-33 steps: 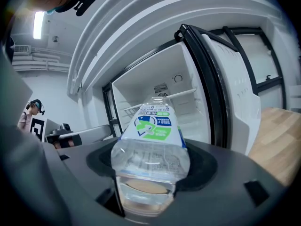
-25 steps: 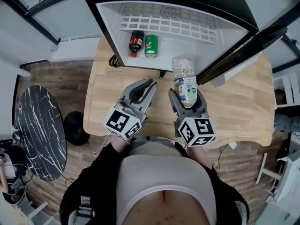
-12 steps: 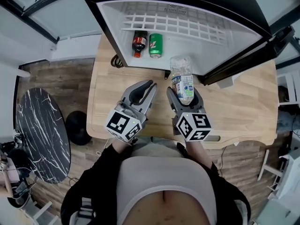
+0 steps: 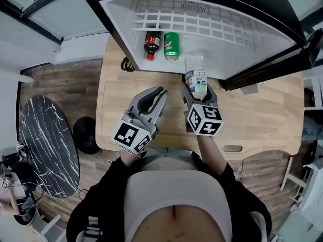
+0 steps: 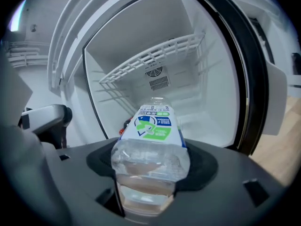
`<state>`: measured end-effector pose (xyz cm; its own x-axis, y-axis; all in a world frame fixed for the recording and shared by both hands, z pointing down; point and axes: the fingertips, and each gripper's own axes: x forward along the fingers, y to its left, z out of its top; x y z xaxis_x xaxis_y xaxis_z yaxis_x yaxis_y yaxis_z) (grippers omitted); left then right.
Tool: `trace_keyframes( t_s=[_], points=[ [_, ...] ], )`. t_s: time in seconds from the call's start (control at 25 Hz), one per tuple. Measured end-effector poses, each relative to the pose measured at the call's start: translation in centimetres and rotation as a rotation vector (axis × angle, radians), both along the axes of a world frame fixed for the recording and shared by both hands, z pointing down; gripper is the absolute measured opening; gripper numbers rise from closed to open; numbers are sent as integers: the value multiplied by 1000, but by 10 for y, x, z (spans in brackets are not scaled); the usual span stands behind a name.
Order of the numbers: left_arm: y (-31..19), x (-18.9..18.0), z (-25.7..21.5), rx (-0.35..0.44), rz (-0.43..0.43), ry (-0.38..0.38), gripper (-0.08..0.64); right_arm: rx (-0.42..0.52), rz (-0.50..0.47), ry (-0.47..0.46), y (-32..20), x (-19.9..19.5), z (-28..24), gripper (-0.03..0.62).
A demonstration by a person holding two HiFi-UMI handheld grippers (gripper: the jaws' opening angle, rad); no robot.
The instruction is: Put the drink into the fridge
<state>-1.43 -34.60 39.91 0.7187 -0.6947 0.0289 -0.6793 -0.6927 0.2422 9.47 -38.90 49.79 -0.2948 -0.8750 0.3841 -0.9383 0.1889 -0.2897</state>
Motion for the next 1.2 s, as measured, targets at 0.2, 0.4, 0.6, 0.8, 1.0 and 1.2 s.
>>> trace_keyframes(
  t_s=[0.2, 0.4, 0.6, 0.8, 1.0, 1.2],
  points=[
    [-1, -6, 10, -23, -5, -5, 58, -51, 15, 16, -16, -4, 22, 342],
    [-2, -14, 19, -46, -15, -8, 57, -78, 26, 51, -29, -8, 38, 342],
    [-5, -24, 23, -56, -33, -11, 57, -107, 51, 69, -40, -9, 51, 342],
    [-7, -32, 26, -65, -44, -15, 57, -116, 59, 106, -48, -9, 57, 342],
    [-9, -30, 27, -66, -30, -15, 58, -117, 59, 129, -61, -10, 59, 342],
    [-10, -29, 27, -64, -22, -13, 57, -112, 52, 180, -70, -9, 62, 342]
  ],
)
